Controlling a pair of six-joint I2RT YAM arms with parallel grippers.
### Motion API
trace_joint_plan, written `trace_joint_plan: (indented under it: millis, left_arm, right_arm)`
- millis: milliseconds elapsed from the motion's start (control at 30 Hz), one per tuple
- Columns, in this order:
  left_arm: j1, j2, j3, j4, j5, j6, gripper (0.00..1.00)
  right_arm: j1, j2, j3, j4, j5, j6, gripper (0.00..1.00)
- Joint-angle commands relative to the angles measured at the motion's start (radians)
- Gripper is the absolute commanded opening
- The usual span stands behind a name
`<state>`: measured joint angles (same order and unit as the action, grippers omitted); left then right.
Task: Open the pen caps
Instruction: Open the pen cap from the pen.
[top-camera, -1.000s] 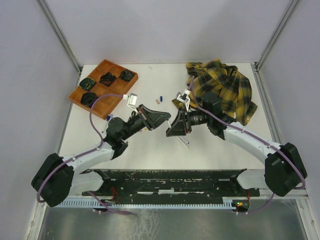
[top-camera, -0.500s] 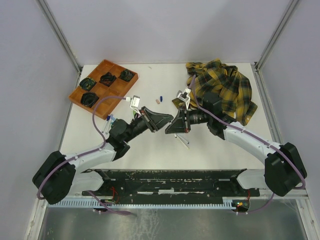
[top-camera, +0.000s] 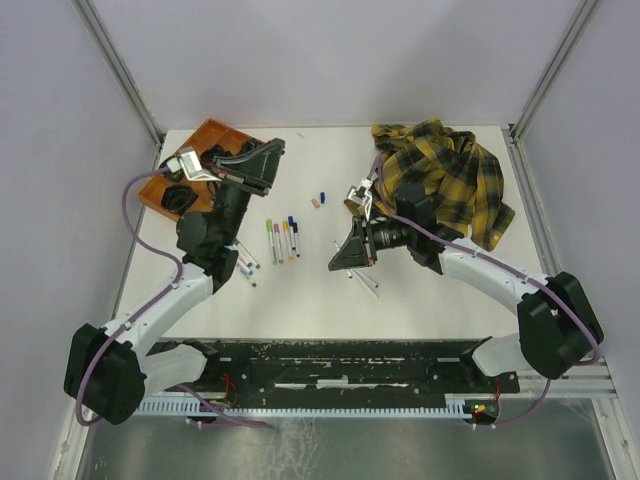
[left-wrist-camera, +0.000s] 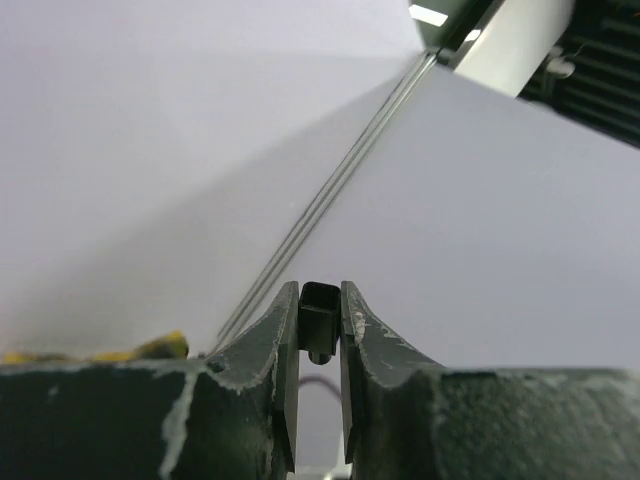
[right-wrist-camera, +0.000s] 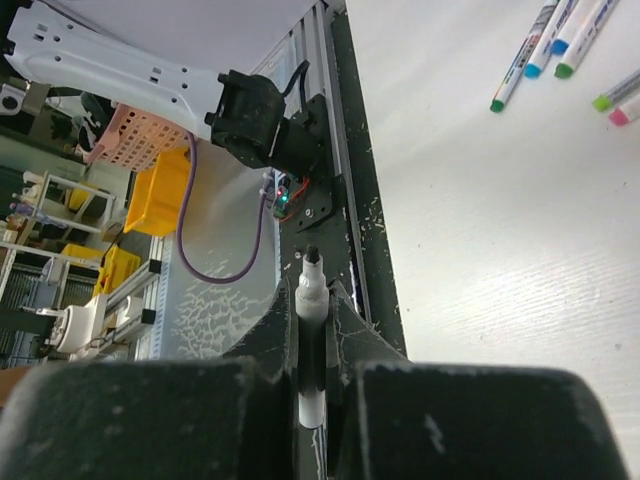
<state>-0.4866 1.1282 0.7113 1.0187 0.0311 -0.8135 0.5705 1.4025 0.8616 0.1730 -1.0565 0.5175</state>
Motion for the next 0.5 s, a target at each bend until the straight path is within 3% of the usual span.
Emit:
trace_joint_plan:
  millis: [0,67,200,467]
  left_arm:
    - [0.027,0.005,0.066,0.082,-0.058,0.045,0.03]
    - [0.028,-0.001,0.048,0.027,-0.065,0.040,0.03]
    - [0.027,-0.002,-0.028,-0.101,-0.082,0.034,0.03]
    - [0.028,0.169,-0.022,-0.308,-0.017,-0.041,0.03]
  right_arm:
    - [0.001,-0.002,0.048,-0.126,0.006,-0.087,0.00]
    - [0.001,-0.005,0.138,-0.383,0.084,-0.330,0.00]
    - [0.000,-0.002,0.271,-0.703,0.344,-0.581,0.00]
    - [-0.020,0.040,0.274,-0.759,0.703,-0.673,0.02]
